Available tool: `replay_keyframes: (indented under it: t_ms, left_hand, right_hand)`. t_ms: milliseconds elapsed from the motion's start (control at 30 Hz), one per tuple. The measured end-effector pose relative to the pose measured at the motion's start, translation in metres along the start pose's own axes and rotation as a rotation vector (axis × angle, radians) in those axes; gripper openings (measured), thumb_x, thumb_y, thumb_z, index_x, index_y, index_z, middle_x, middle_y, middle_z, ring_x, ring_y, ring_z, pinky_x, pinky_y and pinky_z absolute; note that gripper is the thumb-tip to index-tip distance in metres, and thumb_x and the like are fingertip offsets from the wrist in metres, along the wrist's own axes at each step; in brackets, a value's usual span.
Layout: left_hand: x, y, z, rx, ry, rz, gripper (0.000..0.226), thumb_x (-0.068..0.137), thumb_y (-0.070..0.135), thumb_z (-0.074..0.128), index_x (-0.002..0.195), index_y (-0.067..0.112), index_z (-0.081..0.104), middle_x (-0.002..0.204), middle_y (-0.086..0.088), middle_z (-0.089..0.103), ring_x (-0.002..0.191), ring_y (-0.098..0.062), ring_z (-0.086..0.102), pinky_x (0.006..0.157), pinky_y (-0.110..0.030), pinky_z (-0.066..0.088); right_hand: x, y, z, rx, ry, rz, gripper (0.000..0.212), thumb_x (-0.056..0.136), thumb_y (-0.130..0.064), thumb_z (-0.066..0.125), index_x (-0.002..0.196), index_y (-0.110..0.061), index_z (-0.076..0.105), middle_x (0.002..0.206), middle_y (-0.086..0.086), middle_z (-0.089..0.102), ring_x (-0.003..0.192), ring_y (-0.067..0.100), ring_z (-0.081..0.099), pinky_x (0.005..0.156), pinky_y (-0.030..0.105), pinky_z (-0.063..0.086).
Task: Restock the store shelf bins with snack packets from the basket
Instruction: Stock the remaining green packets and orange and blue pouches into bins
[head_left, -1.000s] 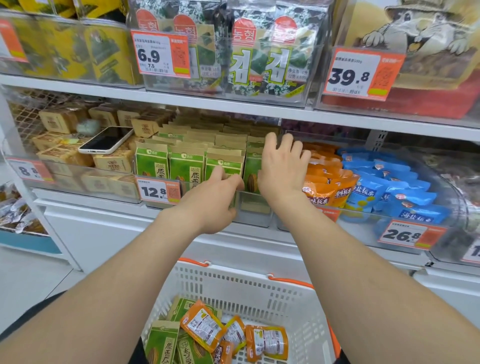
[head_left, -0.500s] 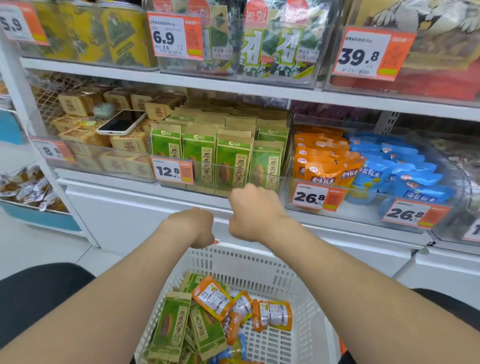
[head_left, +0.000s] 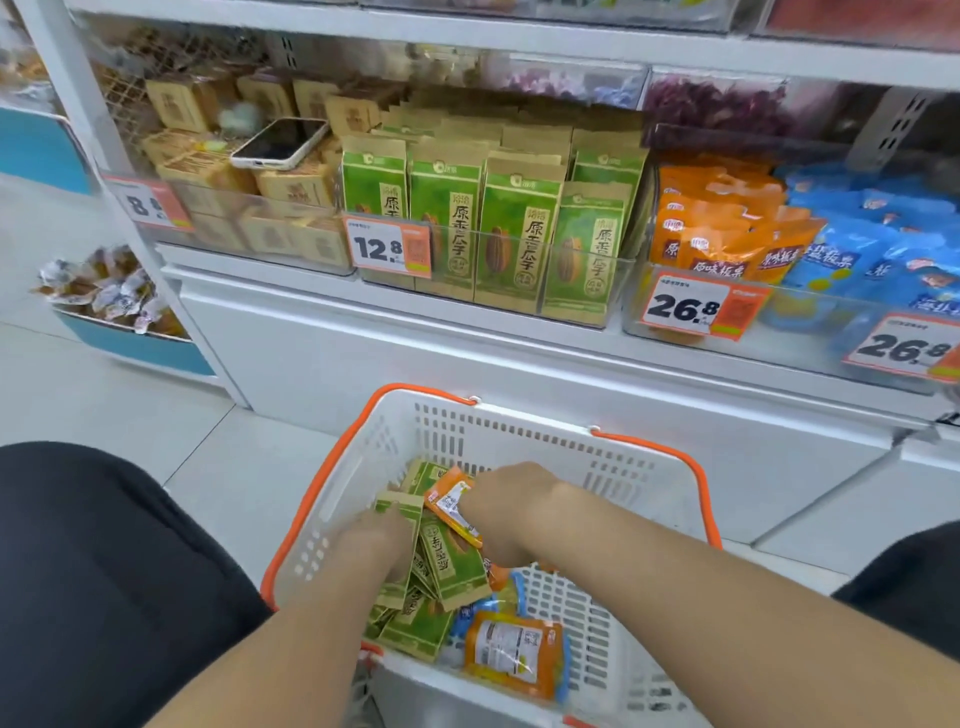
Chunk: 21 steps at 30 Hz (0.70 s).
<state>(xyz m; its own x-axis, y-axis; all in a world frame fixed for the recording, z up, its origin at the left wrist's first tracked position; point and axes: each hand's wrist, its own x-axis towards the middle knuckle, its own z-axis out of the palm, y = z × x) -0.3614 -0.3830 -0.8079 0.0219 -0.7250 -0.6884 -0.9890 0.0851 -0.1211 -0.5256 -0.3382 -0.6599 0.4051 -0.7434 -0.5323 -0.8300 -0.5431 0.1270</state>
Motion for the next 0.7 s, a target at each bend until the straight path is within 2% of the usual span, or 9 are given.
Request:
replay_keyframes:
  t_ms: [67, 133, 200, 333, 467, 533, 567, 633, 700]
  left_hand:
    - [0.003, 0.001, 0.013, -0.034, -0.017, -0.02, 0.083, 0.096, 0.007, 0.051, 0.165, 0.01, 0.005, 0.163, -0.025, 0.031, 0.143, -0.042, 0.044, 0.114, -0.051, 0.045]
    - [0.006, 0.003, 0.019, -0.057, -0.029, -0.014, 0.08, 0.098, 0.011, 0.049, 0.165, 0.017, 0.005, 0.164, -0.031, 0.017, 0.146, -0.047, 0.036, 0.117, -0.055, 0.04]
    - [0.011, 0.003, 0.024, -0.094, -0.017, -0.018, 0.069, 0.099, 0.014, 0.048, 0.16, 0.018, 0.016, 0.161, -0.03, 0.017, 0.144, -0.047, 0.036, 0.117, -0.054, 0.039]
    - [0.017, 0.001, 0.025, -0.262, 0.066, -0.023, 0.057, 0.1, 0.013, 0.05, 0.152, 0.009, 0.028, 0.155, -0.026, 0.033, 0.141, -0.04, 0.044, 0.111, -0.044, 0.046]
    - [0.016, 0.006, 0.023, -0.456, 0.189, -0.048, 0.077, 0.097, 0.002, 0.058, 0.159, 0.008, 0.012, 0.156, -0.025, 0.023, 0.126, -0.035, 0.057, 0.096, -0.038, 0.051]
    - [0.019, 0.01, 0.023, -0.583, 0.214, -0.051, 0.076, 0.091, -0.001, 0.066, 0.15, 0.009, 0.019, 0.146, -0.024, 0.035, 0.102, -0.032, 0.06, 0.079, -0.036, 0.05]
    - [0.022, 0.01, 0.022, -0.63, 0.222, -0.058, 0.07, 0.088, 0.001, 0.07, 0.143, 0.008, 0.027, 0.137, -0.021, 0.046, 0.097, -0.03, 0.061, 0.075, -0.035, 0.049]
    - [0.024, 0.01, 0.017, -0.688, 0.249, -0.051, 0.045, 0.086, 0.014, 0.076, 0.122, 0.006, 0.05, 0.115, -0.013, 0.066, 0.096, -0.029, 0.067, 0.077, -0.035, 0.056]
    - [0.022, 0.01, 0.01, -0.739, 0.3, -0.06, 0.024, 0.09, 0.032, 0.071, 0.095, 0.011, 0.063, 0.099, -0.011, 0.072, 0.089, -0.029, 0.069, 0.08, -0.039, 0.061]
  right_hand:
    - [0.001, -0.001, 0.001, 0.001, 0.006, 0.002, 0.037, 0.098, -0.009, 0.06, 0.072, -0.018, 0.036, 0.077, 0.0, 0.042, 0.061, 0.016, 0.045, 0.06, 0.033, 0.049]
    - [0.004, -0.001, 0.0, -0.011, -0.005, -0.005, 0.034, 0.096, -0.007, 0.059, 0.073, -0.017, 0.038, 0.076, 0.0, 0.044, 0.06, 0.016, 0.045, 0.063, 0.034, 0.051]
    - [0.008, 0.001, -0.001, -0.013, -0.009, -0.013, 0.033, 0.095, -0.004, 0.059, 0.072, -0.017, 0.038, 0.075, 0.0, 0.046, 0.059, 0.017, 0.045, 0.064, 0.033, 0.052]
    - [0.014, 0.004, -0.003, -0.031, -0.018, -0.01, 0.034, 0.093, 0.0, 0.055, 0.072, -0.018, 0.036, 0.077, 0.001, 0.048, 0.061, 0.017, 0.047, 0.064, 0.034, 0.05]
    - [0.02, 0.006, 0.001, -0.041, -0.036, 0.002, 0.02, 0.094, -0.005, 0.055, 0.08, -0.017, 0.049, 0.087, 0.002, 0.054, 0.066, 0.017, 0.05, 0.059, 0.032, 0.048]
    - [0.025, 0.009, 0.003, -0.033, -0.035, 0.006, 0.007, 0.096, -0.011, 0.057, 0.098, -0.016, 0.061, 0.097, 0.002, 0.058, 0.072, 0.018, 0.056, 0.056, 0.032, 0.045]
    - [0.027, 0.01, 0.004, -0.023, -0.036, 0.008, 0.011, 0.096, -0.013, 0.057, 0.105, -0.016, 0.064, 0.1, 0.003, 0.06, 0.073, 0.019, 0.057, 0.054, 0.032, 0.043]
    - [0.027, 0.013, 0.003, -0.009, -0.046, 0.011, 0.015, 0.096, -0.014, 0.058, 0.109, -0.015, 0.066, 0.1, 0.003, 0.061, 0.068, 0.019, 0.056, 0.051, 0.031, 0.041]
    - [0.024, 0.016, 0.0, -0.018, -0.051, 0.017, 0.013, 0.095, -0.01, 0.058, 0.106, -0.013, 0.065, 0.096, 0.004, 0.06, 0.063, 0.018, 0.053, 0.05, 0.03, 0.04]
